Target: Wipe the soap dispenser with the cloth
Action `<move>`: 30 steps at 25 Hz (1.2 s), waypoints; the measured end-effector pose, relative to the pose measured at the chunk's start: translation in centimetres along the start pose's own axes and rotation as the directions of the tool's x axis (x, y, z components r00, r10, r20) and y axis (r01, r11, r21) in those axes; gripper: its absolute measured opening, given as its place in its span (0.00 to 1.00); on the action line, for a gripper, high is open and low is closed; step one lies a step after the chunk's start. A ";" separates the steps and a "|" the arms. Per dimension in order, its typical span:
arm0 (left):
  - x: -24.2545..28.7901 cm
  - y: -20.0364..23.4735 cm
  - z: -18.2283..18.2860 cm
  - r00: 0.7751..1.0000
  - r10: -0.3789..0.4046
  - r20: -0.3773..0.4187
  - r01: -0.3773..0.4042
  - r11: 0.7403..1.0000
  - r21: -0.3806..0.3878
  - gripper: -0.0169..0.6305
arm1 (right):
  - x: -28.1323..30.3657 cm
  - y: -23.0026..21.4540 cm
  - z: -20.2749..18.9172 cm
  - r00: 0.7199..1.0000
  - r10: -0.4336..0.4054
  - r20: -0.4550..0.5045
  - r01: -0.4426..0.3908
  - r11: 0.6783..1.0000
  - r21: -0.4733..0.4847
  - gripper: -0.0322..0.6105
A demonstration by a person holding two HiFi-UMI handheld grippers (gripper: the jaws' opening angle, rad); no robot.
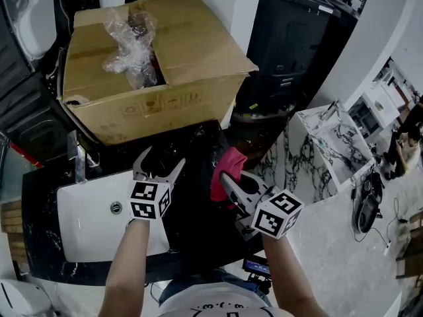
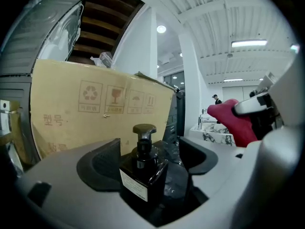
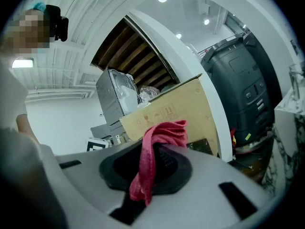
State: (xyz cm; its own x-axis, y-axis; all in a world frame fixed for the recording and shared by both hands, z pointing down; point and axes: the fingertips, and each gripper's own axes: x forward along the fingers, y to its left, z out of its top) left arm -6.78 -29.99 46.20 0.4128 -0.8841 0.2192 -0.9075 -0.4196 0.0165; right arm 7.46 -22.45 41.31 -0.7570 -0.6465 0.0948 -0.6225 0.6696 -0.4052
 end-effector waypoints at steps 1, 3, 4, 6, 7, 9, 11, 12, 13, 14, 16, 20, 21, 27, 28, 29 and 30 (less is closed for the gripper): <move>-0.4 -0.2 0.1 1.000 0.004 0.002 -0.004 1.000 -0.005 0.60 | -0.1 -0.1 0.2 1.000 0.004 0.004 -0.004 1.000 -0.001 0.13; -1.6 -0.3 0.5 1.000 0.026 0.015 -0.026 1.000 -0.013 0.60 | -0.4 -0.3 0.5 1.000 0.009 0.011 -0.009 1.000 -0.013 0.13; -2.3 -0.3 0.7 0.999 0.043 0.026 -0.042 0.999 -0.020 0.60 | -0.5 -0.4 0.6 1.000 0.009 0.013 -0.009 1.000 -0.026 0.13; -3.7 -0.2 1.1 0.996 0.077 0.055 -0.074 0.996 -0.043 0.60 | -0.7 -0.6 0.8 1.000 0.001 0.011 0.000 0.997 -0.075 0.13; -4.4 -0.2 1.4 0.993 0.089 0.072 -0.085 0.995 -0.052 0.60 | -0.7 -0.7 0.9 1.000 -0.005 0.010 0.006 0.994 -0.106 0.13; -5.9 -0.3 2.0 0.989 0.106 0.107 -0.100 0.993 -0.063 0.60 | -0.8 -0.6 1.2 1.000 -0.013 0.009 0.014 0.986 -0.166 0.13; -7.9 0.1 2.6 0.978 0.152 0.146 -0.142 0.987 -0.082 0.48 | -0.7 -0.1 1.5 1.000 -0.015 0.008 0.017 0.975 -0.222 0.13; -8.9 0.6 2.8 0.969 0.188 0.163 -0.175 0.980 -0.092 0.12 | -0.6 0.3 1.6 1.000 -0.017 0.009 0.019 0.968 -0.249 0.13; -9.8 1.0 3.0 0.962 0.212 0.173 -0.198 0.976 -0.095 0.05 | -0.6 0.7 1.8 1.000 -0.020 0.010 0.022 0.961 -0.277 0.13; -10.6 1.2 3.1 0.959 0.220 0.179 -0.207 0.974 -0.091 0.05 | -0.6 1.2 2.0 1.000 -0.023 0.012 0.026 0.952 -0.305 0.13; -11.9 1.2 3.5 0.957 0.217 0.194 -0.208 0.976 -0.069 0.05 | -0.7 2.4 2.5 0.999 -0.034 0.022 0.040 0.934 -0.355 0.13; -14.9 1.4 5.2 0.944 0.210 0.254 -0.202 0.978 -0.058 0.05 | -1.1 5.0 3.3 0.996 -0.065 0.062 0.085 0.903 -0.422 0.13; -15.7 1.5 5.5 0.941 0.210 0.266 -0.201 0.978 -0.058 0.05 | -1.3 5.8 3.4 0.994 -0.074 0.076 0.100 0.894 -0.436 0.13; -19.7 2.1 6.2 0.935 0.196 0.296 -0.192 0.980 -0.043 0.05 | -2.6 10.2 4.1 0.974 -0.151 0.169 0.219 0.821 -0.527 0.12; -20.3 2.1 6.3 0.934 0.190 0.302 -0.187 0.982 -0.041 0.05 | -2.9 10.8 4.1 0.970 -0.162 0.182 0.236 0.813 -0.532 0.12; -20.8 2.1 6.5 0.934 0.183 0.307 -0.181 0.983 -0.034 0.05 | -3.2 11.4 4.1 0.966 -0.172 0.195 0.252 0.807 -0.534 0.12; -21.3 2.0 6.6 0.934 0.175 0.312 -0.177 0.984 -0.024 0.05 | -3.4 11.9 4.1 0.961 -0.180 0.209 0.267 0.802 -0.534 0.12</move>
State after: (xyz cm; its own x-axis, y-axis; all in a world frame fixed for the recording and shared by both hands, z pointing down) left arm -16.82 -13.36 35.10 0.2506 -0.9633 -0.0964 -0.9678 -0.2519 0.0009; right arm 3.46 -13.74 32.44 -0.5740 -0.8185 -0.0257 -0.8072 0.5603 0.1858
